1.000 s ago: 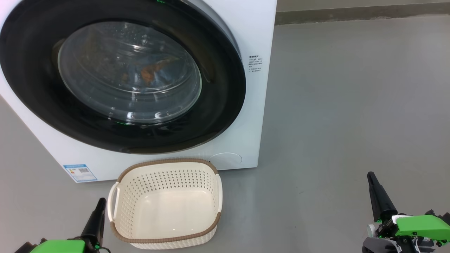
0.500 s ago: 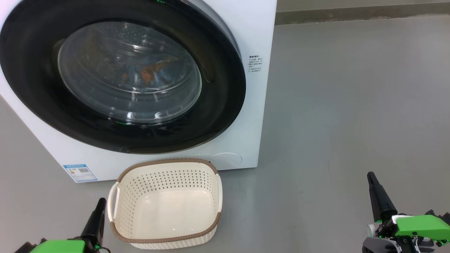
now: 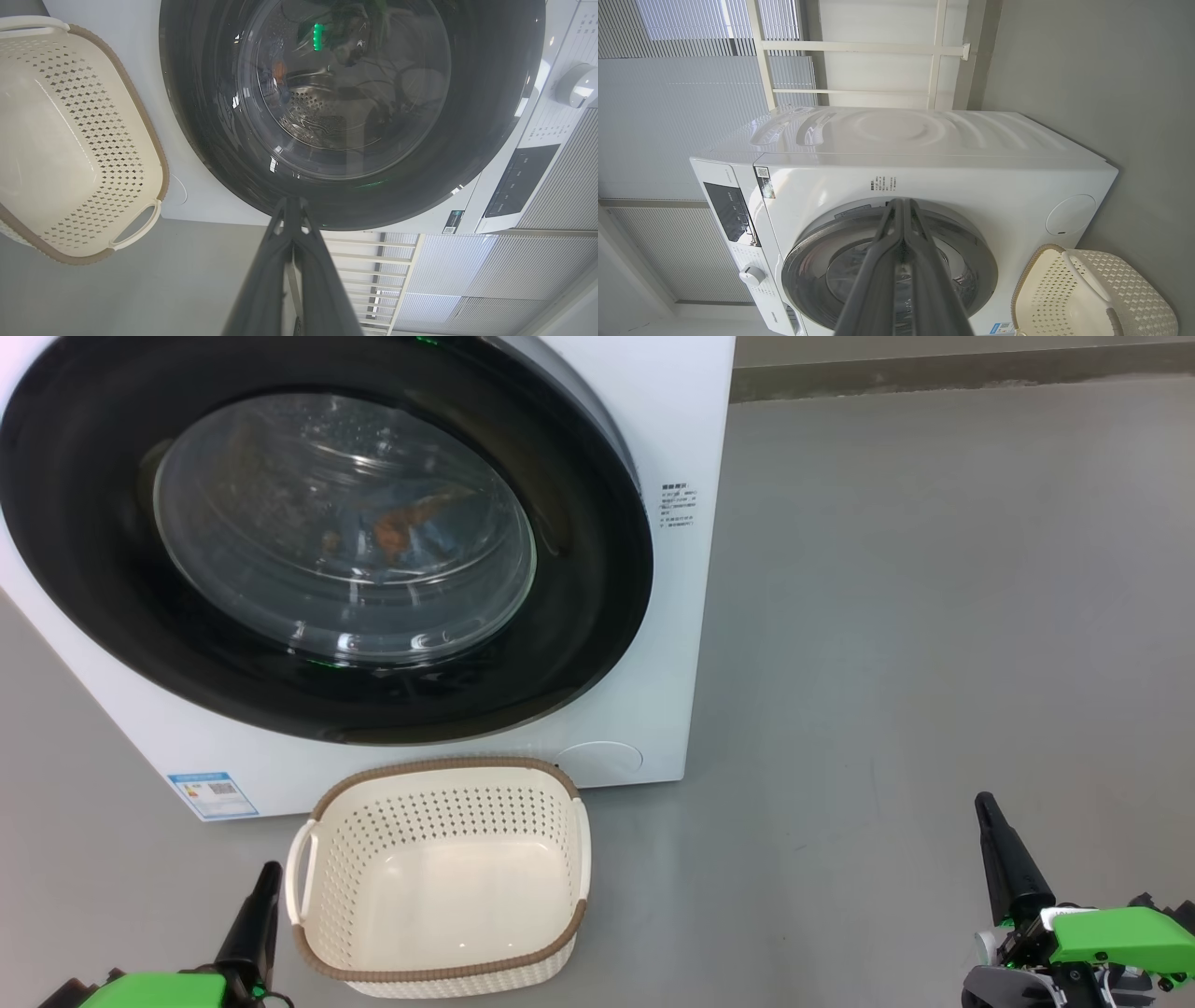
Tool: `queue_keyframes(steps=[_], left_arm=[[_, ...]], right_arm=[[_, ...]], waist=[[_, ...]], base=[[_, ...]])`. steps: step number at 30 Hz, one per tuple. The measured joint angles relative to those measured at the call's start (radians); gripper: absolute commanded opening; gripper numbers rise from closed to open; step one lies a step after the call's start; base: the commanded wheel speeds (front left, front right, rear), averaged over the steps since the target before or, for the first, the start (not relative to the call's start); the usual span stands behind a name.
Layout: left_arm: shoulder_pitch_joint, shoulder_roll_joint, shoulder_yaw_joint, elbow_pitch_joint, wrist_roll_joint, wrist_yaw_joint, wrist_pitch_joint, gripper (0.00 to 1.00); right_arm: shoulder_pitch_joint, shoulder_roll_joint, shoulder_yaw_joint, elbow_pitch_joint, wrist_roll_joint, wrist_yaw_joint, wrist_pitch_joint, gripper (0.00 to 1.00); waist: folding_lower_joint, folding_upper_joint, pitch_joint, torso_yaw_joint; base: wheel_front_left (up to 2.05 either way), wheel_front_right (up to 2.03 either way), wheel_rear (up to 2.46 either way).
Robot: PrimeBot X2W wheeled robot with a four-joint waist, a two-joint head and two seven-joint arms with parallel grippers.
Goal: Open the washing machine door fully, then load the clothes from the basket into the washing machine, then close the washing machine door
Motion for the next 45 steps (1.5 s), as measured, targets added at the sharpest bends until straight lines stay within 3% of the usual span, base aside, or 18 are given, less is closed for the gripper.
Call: queue_keyframes(steps=[45], left_arm=[[0.0, 0.0, 0.0, 0.0, 0.0, 0.0, 0.0, 0.0]], right_arm=[[0.0, 0.0, 0.0, 0.0, 0.0, 0.0, 0.0, 0.0]], waist=[[0.0, 0.0, 0.0, 0.0]], base=[[0.0, 0.0, 0.0]])
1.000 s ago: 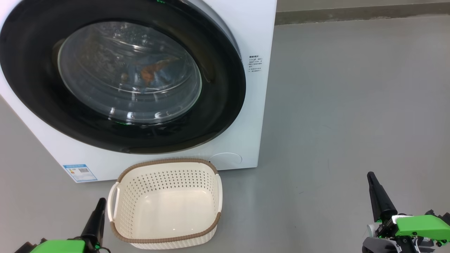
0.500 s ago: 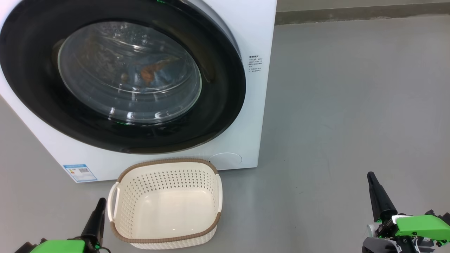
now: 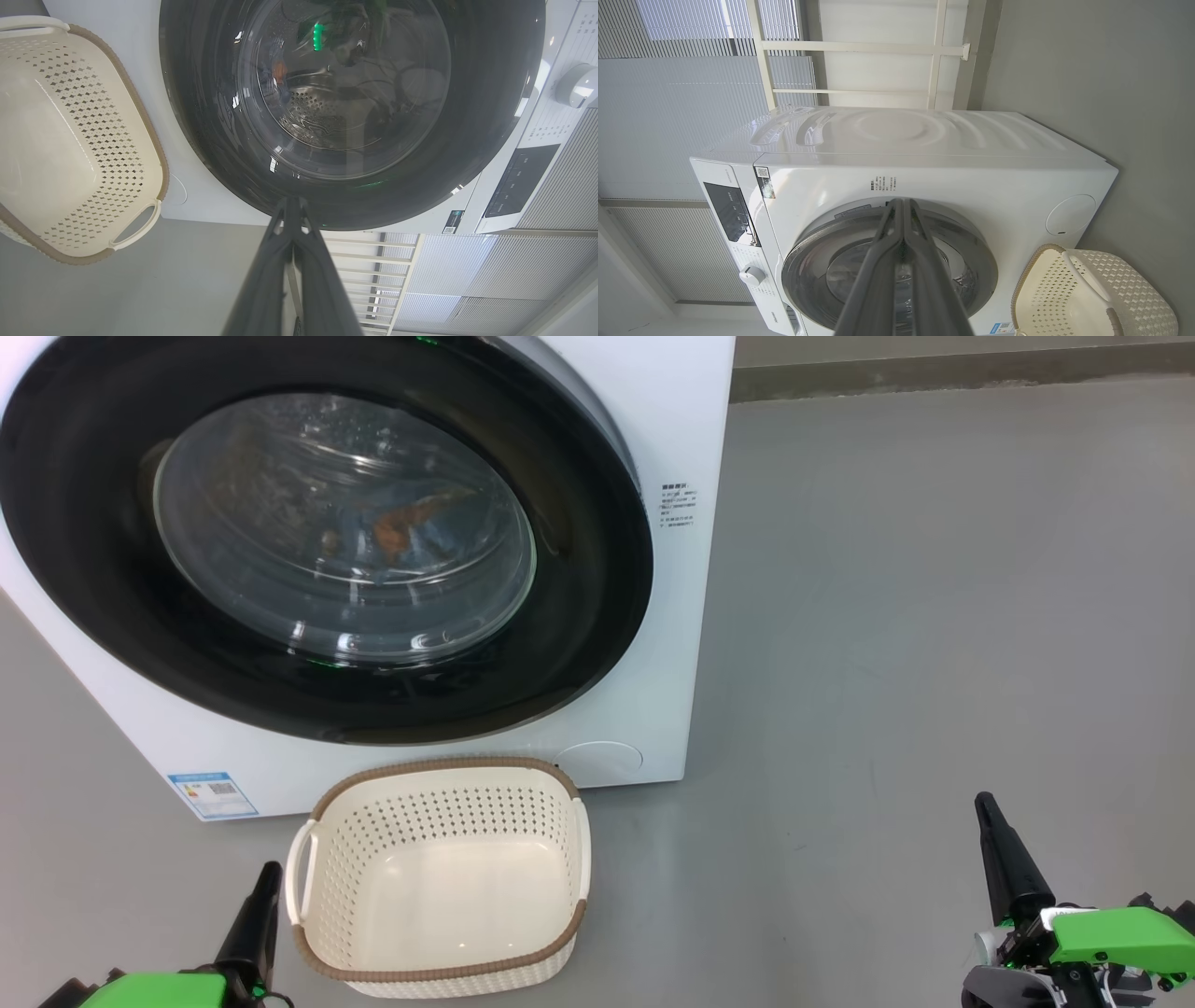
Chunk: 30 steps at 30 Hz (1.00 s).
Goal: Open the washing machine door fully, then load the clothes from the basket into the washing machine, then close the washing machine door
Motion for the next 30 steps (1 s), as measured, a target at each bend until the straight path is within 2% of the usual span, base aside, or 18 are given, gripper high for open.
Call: queue_keyframes(steps=[30], left_arm=[[0.0, 0.0, 0.0, 0.0, 0.0, 0.0, 0.0, 0.0]], right_arm=[[0.0, 0.0, 0.0, 0.0, 0.0, 0.0, 0.0, 0.0]], waist=[[0.0, 0.0, 0.0, 0.0]], base=[[0.0, 0.0, 0.0]])
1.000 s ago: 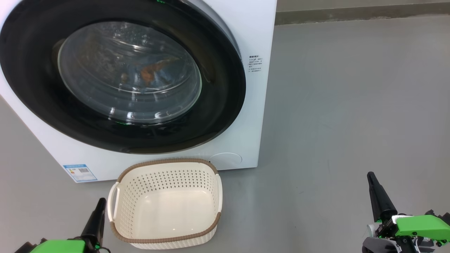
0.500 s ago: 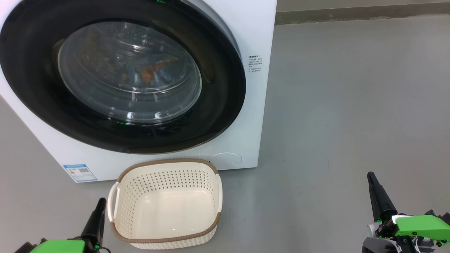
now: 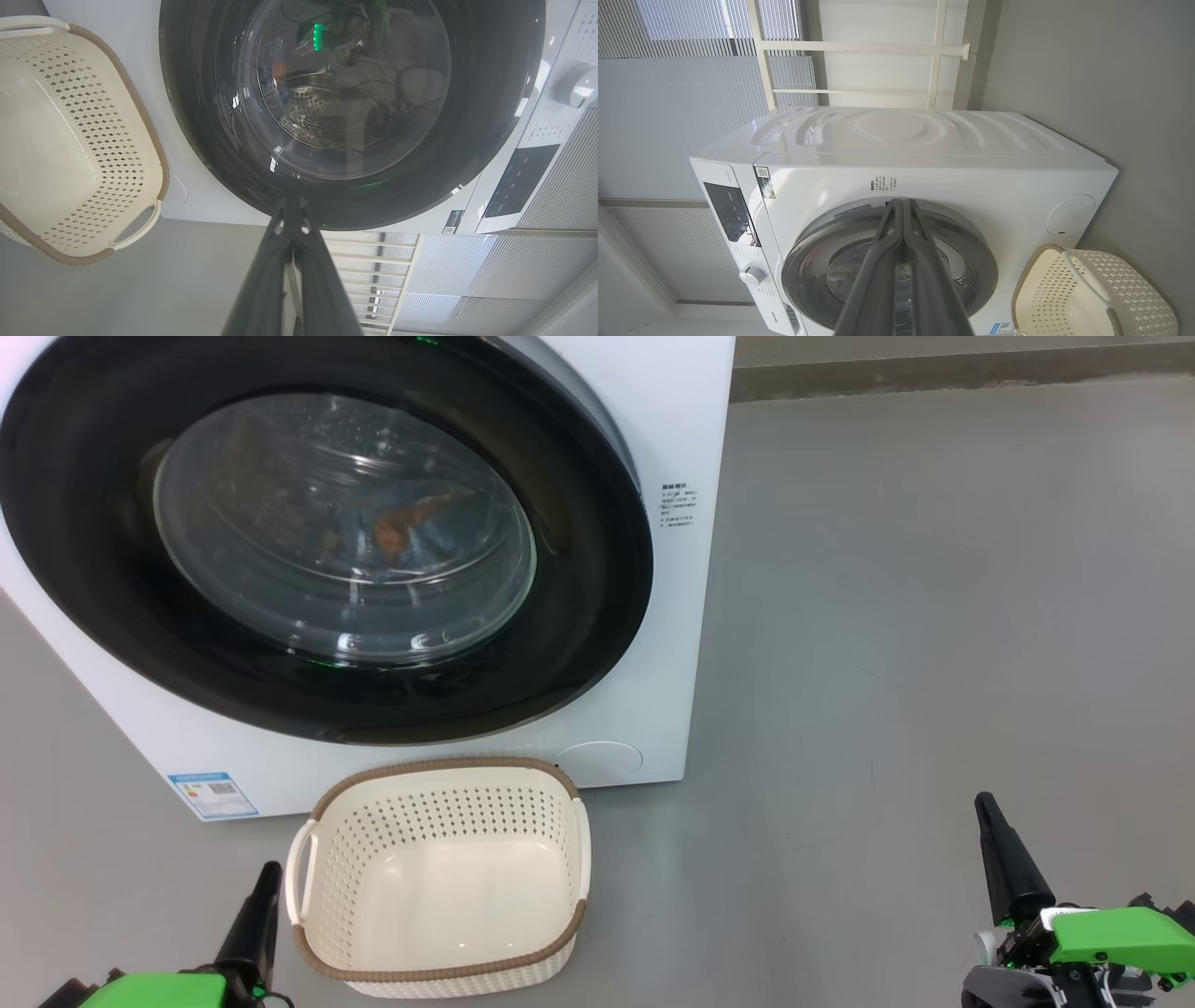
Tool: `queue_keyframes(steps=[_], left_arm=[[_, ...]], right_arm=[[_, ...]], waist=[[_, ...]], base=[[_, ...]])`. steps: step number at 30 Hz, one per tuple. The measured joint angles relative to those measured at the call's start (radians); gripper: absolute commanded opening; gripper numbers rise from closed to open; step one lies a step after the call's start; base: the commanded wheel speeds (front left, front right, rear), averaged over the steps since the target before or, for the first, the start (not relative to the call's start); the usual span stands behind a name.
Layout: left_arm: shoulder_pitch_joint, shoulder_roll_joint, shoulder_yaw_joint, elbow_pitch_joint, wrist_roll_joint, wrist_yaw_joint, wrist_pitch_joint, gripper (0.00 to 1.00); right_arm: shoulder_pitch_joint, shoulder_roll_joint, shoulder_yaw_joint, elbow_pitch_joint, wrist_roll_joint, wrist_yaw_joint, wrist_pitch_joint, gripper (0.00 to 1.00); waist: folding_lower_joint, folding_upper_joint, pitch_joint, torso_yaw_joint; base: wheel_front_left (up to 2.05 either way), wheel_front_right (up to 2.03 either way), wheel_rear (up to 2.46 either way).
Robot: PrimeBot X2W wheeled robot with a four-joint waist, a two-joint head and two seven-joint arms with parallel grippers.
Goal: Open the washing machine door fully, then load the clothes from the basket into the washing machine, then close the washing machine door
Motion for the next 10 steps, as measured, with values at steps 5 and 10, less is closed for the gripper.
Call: queue_keyframes(steps=[5, 10], left_arm=[[0.0, 0.0, 0.0, 0.0, 0.0, 0.0, 0.0, 0.0], [0.0, 0.0, 0.0, 0.0, 0.0, 0.0, 0.0, 0.0]], right_arm=[[0.0, 0.0, 0.0, 0.0, 0.0, 0.0, 0.0, 0.0], [0.0, 0.0, 0.0, 0.0, 0.0, 0.0, 0.0, 0.0]], waist=[[0.0, 0.0, 0.0, 0.0], [0.0, 0.0, 0.0, 0.0]], base=[[0.0, 0.0, 0.0], [0.0, 0.0, 0.0]])
